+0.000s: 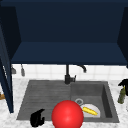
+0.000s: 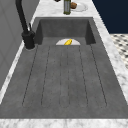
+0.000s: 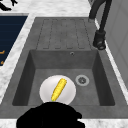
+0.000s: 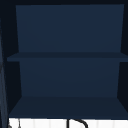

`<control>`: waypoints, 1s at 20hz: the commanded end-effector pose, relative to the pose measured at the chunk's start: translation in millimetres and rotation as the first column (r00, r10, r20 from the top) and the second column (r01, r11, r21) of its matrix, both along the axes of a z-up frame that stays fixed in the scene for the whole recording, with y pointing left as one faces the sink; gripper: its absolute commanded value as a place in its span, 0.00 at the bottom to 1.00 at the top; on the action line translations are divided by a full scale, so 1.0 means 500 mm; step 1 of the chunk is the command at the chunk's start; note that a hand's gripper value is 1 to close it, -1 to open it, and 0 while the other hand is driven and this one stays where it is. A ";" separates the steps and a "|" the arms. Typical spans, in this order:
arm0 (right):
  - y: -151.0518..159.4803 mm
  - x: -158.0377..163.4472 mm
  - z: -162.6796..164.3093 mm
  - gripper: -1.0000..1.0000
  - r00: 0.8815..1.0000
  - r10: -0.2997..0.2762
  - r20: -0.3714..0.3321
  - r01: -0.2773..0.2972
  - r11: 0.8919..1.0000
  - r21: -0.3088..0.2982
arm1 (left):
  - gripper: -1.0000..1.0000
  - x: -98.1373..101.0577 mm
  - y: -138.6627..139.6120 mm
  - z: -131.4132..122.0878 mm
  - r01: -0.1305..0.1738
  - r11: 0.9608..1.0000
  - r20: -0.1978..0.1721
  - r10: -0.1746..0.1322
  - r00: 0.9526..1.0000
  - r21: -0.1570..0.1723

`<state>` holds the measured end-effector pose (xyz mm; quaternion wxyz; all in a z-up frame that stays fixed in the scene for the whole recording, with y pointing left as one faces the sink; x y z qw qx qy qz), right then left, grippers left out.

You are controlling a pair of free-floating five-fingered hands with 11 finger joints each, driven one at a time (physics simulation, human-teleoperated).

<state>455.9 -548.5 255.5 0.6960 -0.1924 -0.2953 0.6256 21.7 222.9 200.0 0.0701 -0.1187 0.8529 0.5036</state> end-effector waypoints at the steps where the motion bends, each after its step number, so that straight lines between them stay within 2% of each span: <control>1: -0.002 -0.003 0.000 0.00 1.000 0.000 -0.005 0.000 1.000 0.000 | 0.50 0.000 0.000 0.000 0.000 1.000 0.000 0.000 1.000 0.000; 6: 0.012 -0.002 -0.013 0.00 1.000 -0.001 -0.017 0.000 0.999 -0.040 | 0.50 0.000 0.000 0.000 0.000 1.000 0.000 0.000 1.000 0.000; 15: 0.010 -0.012 -0.043 0.00 1.000 -0.002 -0.003 0.002 0.999 -0.045 | 0.50 0.000 0.000 0.000 0.000 1.000 0.000 0.000 1.000 0.000; 16: 0.010 -0.015 -0.045 1.00 1.000 -0.002 -0.002 0.002 0.999 -0.049 | 0.50 0.000 0.000 0.000 0.000 1.000 0.000 0.000 1.000 0.000; 17: 0.010 -0.018 -0.046 1.00 1.000 0.017 0.013 -0.016 0.998 -0.064 | 0.50 0.000 0.000 0.000 0.000 1.000 0.000 0.000 1.000 0.000; 20: 0.010 -0.023 -0.047 1.00 0.999 0.005 0.034 -0.003 0.998 -0.067 | 0.50 0.000 0.000 0.000 0.000 1.000 0.000 0.000 1.000 0.000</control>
